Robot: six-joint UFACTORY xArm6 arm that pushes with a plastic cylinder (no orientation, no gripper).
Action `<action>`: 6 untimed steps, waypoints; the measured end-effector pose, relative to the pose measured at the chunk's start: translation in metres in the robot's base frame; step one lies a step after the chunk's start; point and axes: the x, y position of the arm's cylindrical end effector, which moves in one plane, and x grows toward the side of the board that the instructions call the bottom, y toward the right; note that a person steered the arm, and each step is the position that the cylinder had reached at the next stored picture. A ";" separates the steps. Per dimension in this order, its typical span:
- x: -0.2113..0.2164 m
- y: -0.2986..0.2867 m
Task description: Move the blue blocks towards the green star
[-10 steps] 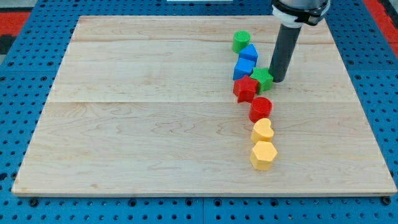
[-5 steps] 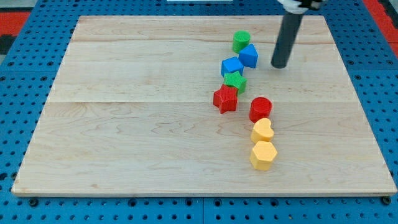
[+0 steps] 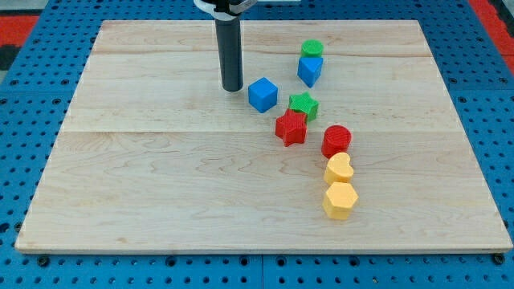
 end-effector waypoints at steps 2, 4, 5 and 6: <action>0.009 0.041; -0.096 0.034; -0.094 0.095; -0.060 0.125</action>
